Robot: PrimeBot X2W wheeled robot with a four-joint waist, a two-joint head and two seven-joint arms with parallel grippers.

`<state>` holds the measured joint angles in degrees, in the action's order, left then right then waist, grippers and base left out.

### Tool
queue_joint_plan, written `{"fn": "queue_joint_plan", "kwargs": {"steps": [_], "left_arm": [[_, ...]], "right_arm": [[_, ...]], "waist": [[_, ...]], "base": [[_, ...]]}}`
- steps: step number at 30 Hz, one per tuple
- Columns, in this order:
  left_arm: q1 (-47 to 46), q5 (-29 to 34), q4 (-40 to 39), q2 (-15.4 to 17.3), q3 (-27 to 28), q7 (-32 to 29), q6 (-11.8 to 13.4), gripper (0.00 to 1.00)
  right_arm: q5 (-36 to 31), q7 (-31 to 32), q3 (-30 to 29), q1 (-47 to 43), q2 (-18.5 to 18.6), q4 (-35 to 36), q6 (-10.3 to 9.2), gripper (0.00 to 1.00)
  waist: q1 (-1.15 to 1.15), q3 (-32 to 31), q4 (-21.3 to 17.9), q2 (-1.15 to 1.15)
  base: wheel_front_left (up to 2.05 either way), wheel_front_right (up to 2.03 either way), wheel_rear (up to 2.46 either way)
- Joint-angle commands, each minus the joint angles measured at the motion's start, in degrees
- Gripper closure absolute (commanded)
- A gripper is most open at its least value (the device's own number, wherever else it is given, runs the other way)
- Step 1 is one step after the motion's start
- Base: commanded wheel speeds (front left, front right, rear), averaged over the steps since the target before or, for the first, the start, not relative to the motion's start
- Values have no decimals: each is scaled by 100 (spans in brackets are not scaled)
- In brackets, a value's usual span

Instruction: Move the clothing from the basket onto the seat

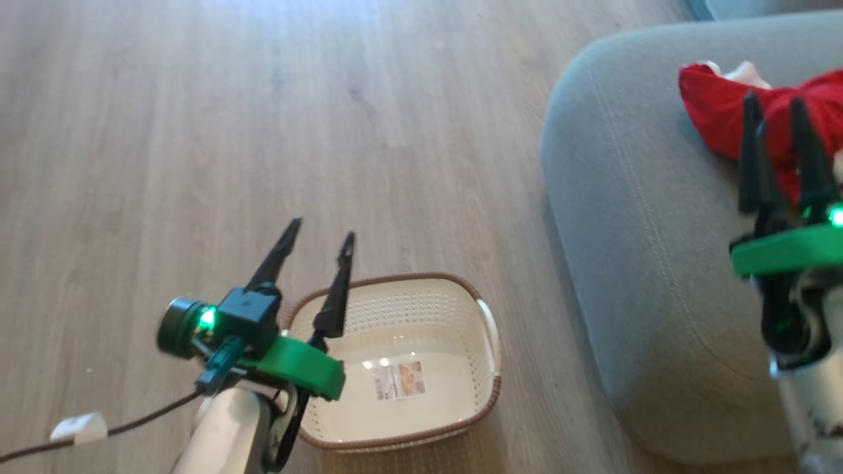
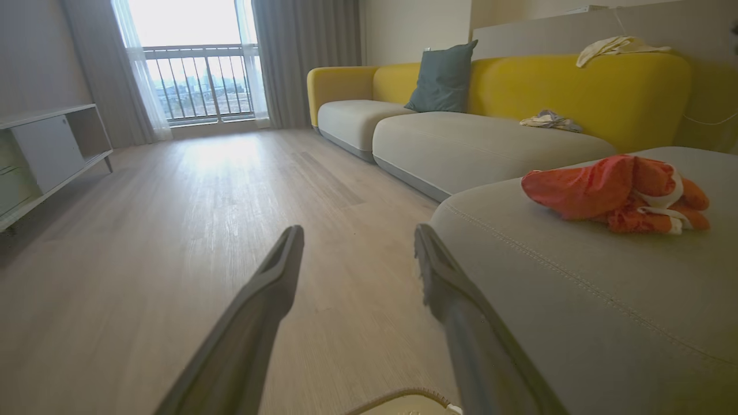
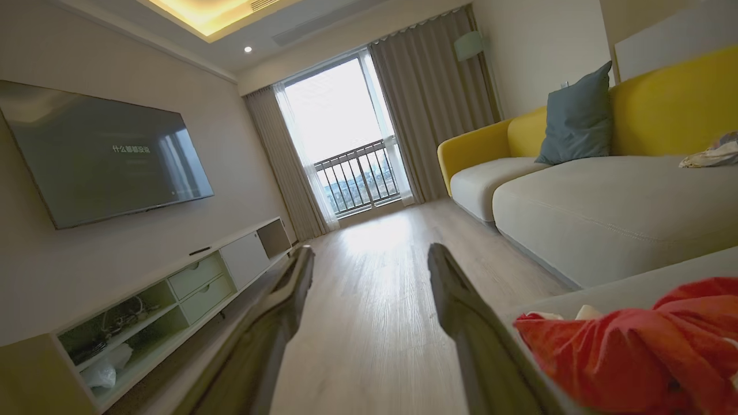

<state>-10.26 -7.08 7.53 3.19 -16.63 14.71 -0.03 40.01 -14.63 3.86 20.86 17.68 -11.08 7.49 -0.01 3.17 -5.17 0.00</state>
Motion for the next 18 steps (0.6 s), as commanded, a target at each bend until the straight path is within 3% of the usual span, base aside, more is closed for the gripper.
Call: {"fn": "queue_joint_plan", "kwargs": {"steps": [1, 9, 18], "left_arm": [[-67, -31, -229, -23, 285, 29, 107, 0], [247, 45, -55, -30, 655, 29, 507, 0], [512, -1, 220, -31, 817, 29, 781, 0]], "right_arm": [[-1, -36, 45, -67, -21, 261, 0, 0], [-406, -37, -91, -918, -473, 376, 0, 0], [-1087, -37, 24, -1544, -869, 305, 0, 0]], "waist": [[1, -124, 191, 0], [1, -250, 573, 0], [1, -366, 811, 0]], "base": [[0, 0, 0], [0, 0, 0], [0, 0, 0]]}}
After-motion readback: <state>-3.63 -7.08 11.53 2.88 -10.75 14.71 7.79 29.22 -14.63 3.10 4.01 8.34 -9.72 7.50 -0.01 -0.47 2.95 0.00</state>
